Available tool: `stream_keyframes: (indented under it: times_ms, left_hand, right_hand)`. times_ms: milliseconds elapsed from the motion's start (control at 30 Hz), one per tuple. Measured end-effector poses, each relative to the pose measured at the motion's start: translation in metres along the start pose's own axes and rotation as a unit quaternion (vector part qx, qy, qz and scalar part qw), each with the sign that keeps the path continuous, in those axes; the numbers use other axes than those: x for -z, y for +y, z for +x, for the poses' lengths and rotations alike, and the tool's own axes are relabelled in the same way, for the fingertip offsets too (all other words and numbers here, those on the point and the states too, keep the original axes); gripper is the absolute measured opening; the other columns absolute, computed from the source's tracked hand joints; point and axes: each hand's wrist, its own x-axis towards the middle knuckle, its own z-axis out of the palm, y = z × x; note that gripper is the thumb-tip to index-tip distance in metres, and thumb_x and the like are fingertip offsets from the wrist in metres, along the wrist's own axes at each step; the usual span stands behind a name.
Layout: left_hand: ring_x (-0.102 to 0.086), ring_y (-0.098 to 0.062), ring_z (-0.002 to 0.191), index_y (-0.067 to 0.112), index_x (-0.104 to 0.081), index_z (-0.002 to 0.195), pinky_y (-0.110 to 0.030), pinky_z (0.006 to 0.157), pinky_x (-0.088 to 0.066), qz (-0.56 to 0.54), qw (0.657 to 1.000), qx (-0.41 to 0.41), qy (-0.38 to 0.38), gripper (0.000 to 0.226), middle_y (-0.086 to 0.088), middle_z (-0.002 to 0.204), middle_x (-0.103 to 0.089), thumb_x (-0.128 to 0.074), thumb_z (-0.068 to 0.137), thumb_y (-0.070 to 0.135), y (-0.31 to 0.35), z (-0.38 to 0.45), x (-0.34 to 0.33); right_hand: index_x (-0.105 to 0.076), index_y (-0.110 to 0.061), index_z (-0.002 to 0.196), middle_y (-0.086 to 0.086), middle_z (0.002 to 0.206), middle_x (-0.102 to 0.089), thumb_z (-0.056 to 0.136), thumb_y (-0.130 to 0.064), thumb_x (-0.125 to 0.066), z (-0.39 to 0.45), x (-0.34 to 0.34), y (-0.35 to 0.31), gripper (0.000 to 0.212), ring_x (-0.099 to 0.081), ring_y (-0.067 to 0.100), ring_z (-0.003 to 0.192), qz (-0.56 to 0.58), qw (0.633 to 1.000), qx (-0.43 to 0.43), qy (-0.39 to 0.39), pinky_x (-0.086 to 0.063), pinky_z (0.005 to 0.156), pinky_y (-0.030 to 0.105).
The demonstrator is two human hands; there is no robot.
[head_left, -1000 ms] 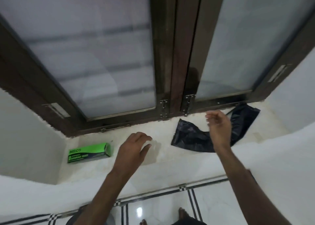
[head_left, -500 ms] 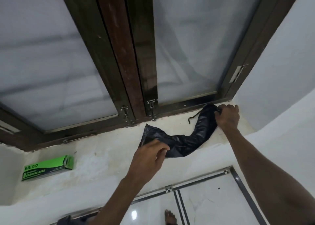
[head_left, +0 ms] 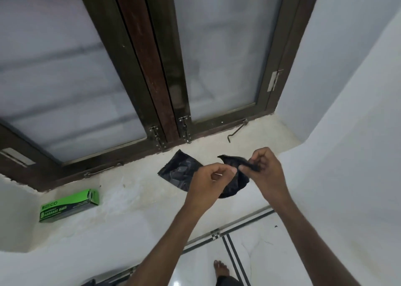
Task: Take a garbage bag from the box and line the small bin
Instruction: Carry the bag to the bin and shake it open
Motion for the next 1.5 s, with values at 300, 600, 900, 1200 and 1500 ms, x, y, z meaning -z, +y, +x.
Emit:
stream_keyframes:
  times_ms: [300, 600, 900, 1200, 1500]
  left_hand:
    - [-0.068, -0.013, 0.072, 0.008, -0.074, 0.086, -0.025, 0.072, -0.059, -0.200, 0.972, 0.110, -0.053, 0.010, -0.005, 0.076, -0.072, -0.068, 0.092, 0.013, -0.033, -0.121, 0.017]
    - [-0.070, -0.008, 0.080, 0.012, -0.063, 0.092, -0.023, 0.073, -0.057, -0.288, 0.944, 0.162, -0.012, 0.016, -0.003, 0.089, -0.070, -0.052, 0.102, 0.019, -0.066, -0.251, 0.040]
    - [-0.066, -0.013, 0.070, 0.017, -0.060, 0.095, -0.027, 0.063, -0.058, -0.449, 0.883, 0.131, 0.034, 0.020, -0.001, 0.081, -0.069, -0.045, 0.102, 0.006, -0.084, -0.380, 0.079]
    - [-0.041, -0.003, 0.044, 0.012, -0.068, 0.116, -0.016, 0.045, -0.049, -0.357, 0.916, 0.179, 0.017, 0.033, -0.003, 0.080, -0.064, -0.038, 0.105, 0.005, -0.094, -0.512, 0.104]
    - [-0.070, -0.011, 0.080, 0.018, -0.068, 0.118, -0.022, 0.069, -0.058, -0.146, 0.978, 0.100, -0.112, 0.033, -0.002, 0.092, -0.073, -0.055, 0.097, 0.041, -0.081, -0.596, 0.150]
  right_hand:
    - [-0.059, -0.019, 0.091, 0.003, 0.067, -0.048, 0.070, -0.006, -0.088, -0.160, -0.045, -0.026, 0.038, -0.050, 0.012, 0.065, 0.019, 0.994, -0.014, -0.107, -0.059, 0.063, 0.030]
    - [-0.064, -0.016, 0.081, 0.002, 0.075, -0.061, 0.086, -0.007, -0.075, -0.281, -0.056, -0.034, 0.015, -0.058, 0.011, 0.071, 0.099, 0.991, -0.081, -0.033, -0.051, 0.065, 0.019]
    - [-0.060, -0.010, 0.083, 0.003, 0.073, -0.062, 0.090, -0.013, -0.072, -0.370, -0.062, -0.033, 0.014, -0.058, 0.007, 0.065, 0.023, 0.996, -0.087, 0.003, -0.051, 0.059, 0.018]
    - [-0.064, -0.030, 0.094, -0.008, 0.087, -0.073, 0.093, -0.012, -0.067, -0.436, -0.081, -0.051, 0.018, -0.070, 0.006, 0.086, -0.045, 0.997, 0.004, -0.063, -0.056, 0.076, 0.019]
    - [-0.057, -0.030, 0.089, -0.008, 0.068, -0.066, 0.092, -0.026, -0.068, -0.479, -0.125, -0.091, 0.013, -0.061, 0.016, 0.066, -0.043, 0.992, 0.050, -0.103, -0.048, 0.065, 0.025]
